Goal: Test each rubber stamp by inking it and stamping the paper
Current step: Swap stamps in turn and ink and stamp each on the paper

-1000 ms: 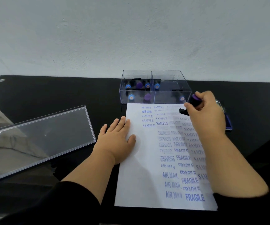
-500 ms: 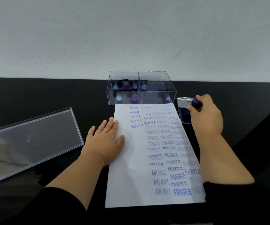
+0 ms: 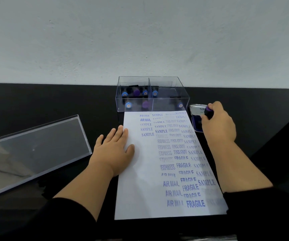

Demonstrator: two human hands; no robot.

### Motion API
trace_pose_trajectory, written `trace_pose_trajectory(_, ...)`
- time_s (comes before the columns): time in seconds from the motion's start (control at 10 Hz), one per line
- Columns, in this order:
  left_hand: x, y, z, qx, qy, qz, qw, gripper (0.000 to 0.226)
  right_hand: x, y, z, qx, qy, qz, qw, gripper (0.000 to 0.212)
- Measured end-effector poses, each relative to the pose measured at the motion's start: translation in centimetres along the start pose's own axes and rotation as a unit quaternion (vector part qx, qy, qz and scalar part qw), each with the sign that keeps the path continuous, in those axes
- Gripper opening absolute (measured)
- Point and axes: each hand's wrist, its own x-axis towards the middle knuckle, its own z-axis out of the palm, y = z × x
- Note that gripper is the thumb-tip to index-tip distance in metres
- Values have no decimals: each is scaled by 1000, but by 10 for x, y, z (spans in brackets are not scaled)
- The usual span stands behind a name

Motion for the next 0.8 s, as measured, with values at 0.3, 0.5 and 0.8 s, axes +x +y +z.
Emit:
trace_pose_trajectory(0.3, 0, 0, 0, 6, -1, -2, 1000, 58, -3, 7, -5, -40, -21, -47, 998, 21)
trace_pose_trajectory(0.5, 1, 0, -1, 9, -1, -2, 1000, 58, 0, 10, -9, -27, -33, -60, 997, 21)
trace_pose_trajectory(0.8, -1, 1, -2, 11, -4, -6, 1000, 58, 1, 9, -11, -45, -50, -72, 995, 18)
